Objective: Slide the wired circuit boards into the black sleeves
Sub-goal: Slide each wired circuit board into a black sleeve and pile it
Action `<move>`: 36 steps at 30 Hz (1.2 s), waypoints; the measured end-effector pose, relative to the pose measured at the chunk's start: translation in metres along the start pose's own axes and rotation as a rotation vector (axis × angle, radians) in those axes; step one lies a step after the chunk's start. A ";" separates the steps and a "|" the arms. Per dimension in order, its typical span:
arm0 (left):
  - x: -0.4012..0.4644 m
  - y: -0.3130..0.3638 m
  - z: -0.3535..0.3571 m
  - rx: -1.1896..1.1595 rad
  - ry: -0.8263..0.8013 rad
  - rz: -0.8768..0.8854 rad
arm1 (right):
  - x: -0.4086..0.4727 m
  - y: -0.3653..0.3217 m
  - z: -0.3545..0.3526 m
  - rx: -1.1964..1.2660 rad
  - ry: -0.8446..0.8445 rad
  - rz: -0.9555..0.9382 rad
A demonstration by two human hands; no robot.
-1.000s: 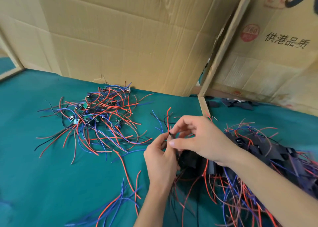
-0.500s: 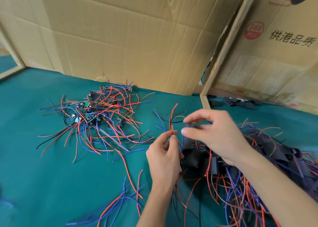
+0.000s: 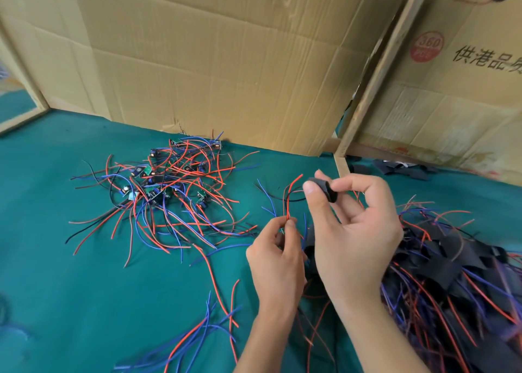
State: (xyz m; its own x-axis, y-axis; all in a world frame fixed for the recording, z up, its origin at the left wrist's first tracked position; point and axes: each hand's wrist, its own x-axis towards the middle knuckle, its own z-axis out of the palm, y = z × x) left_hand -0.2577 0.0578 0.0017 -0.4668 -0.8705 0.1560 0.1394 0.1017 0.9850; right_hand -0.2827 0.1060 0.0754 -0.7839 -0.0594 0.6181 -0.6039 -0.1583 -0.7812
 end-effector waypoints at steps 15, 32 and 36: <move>0.000 -0.012 0.003 0.059 0.007 0.065 | 0.008 0.006 -0.009 0.050 -0.096 0.002; -0.002 -0.013 0.005 0.087 0.052 0.091 | 0.002 0.000 -0.013 0.114 -0.033 -0.008; -0.002 -0.013 0.004 0.103 0.059 0.108 | 0.002 0.002 -0.007 0.125 0.003 -0.019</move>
State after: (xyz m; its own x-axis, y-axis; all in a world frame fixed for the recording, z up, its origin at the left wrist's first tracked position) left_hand -0.2623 0.0605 -0.0113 -0.4009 -0.8784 0.2601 0.0944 0.2428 0.9655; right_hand -0.2863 0.1124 0.0738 -0.7731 -0.0526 0.6321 -0.5958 -0.2815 -0.7522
